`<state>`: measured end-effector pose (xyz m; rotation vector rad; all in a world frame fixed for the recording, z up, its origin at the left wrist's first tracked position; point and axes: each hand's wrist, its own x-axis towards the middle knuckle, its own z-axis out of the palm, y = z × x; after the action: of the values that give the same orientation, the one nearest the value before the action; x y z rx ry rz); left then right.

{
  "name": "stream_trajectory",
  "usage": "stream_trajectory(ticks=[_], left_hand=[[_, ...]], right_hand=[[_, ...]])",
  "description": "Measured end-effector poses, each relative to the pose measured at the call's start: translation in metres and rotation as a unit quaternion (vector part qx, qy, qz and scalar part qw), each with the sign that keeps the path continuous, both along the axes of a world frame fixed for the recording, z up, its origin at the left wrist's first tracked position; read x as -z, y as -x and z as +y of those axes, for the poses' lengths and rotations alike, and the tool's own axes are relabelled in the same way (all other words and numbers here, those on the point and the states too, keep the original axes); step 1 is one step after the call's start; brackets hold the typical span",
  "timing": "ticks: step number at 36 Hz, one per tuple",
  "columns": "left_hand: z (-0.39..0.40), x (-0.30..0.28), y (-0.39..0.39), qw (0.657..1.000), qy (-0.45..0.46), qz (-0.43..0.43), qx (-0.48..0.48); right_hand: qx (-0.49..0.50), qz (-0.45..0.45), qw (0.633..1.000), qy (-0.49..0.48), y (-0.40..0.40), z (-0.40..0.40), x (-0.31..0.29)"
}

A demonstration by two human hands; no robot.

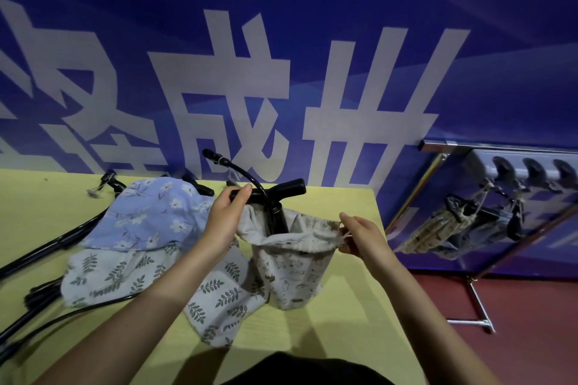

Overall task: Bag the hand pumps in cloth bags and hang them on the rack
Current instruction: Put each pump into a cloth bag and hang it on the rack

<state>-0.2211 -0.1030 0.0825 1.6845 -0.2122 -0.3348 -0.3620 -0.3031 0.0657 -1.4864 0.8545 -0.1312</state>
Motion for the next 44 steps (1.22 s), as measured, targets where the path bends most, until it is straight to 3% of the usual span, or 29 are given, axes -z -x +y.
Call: stream_trajectory(ticks=[5,10,12,15,17,19,23,26,32,36,39,44], left_hand=[[-0.001,-0.001,0.004,1.0,0.0,-0.014,0.013],[-0.005,-0.004,0.007,0.999,-0.024,-0.026,0.023],[-0.007,-0.004,0.008,0.999,-0.032,-0.029,0.03],[-0.009,-0.005,0.011,0.997,-0.035,-0.04,0.048],[-0.009,-0.007,0.012,0.997,-0.029,-0.05,0.057],[-0.01,-0.008,0.014,0.996,-0.026,-0.056,0.065],[-0.012,-0.009,0.016,0.995,-0.027,-0.061,0.071],[-0.014,-0.008,0.018,0.994,-0.03,-0.068,0.085],[-0.019,-0.007,0.025,0.995,-0.021,-0.075,0.068],[-0.021,-0.009,0.028,0.994,-0.029,-0.08,0.072],[-0.023,-0.01,0.032,0.991,-0.034,-0.092,0.093],[-0.024,-0.015,0.038,0.983,-0.034,-0.097,0.15]], right_hand=[[-0.035,-0.023,0.999,0.024,0.009,-0.002,-0.013],[-0.051,-0.154,0.983,-0.086,0.011,0.0,-0.046],[-0.051,-0.139,0.989,-0.026,0.008,0.003,-0.055],[-0.037,-0.084,0.984,0.153,0.003,0.003,-0.061],[-0.02,-0.069,0.976,0.204,0.001,0.0,-0.066],[-0.022,-0.071,0.983,0.168,0.0,-0.004,-0.073],[-0.065,-0.151,0.985,-0.043,-0.002,0.001,-0.087],[-0.067,-0.166,0.982,-0.058,-0.007,0.009,-0.091],[-0.078,-0.078,0.977,0.181,-0.016,0.022,-0.096],[-0.107,-0.064,0.931,0.344,-0.016,0.031,-0.098],[-0.124,-0.08,0.864,0.481,-0.018,0.038,-0.092],[-0.156,-0.103,0.818,0.544,-0.022,0.041,-0.071]])
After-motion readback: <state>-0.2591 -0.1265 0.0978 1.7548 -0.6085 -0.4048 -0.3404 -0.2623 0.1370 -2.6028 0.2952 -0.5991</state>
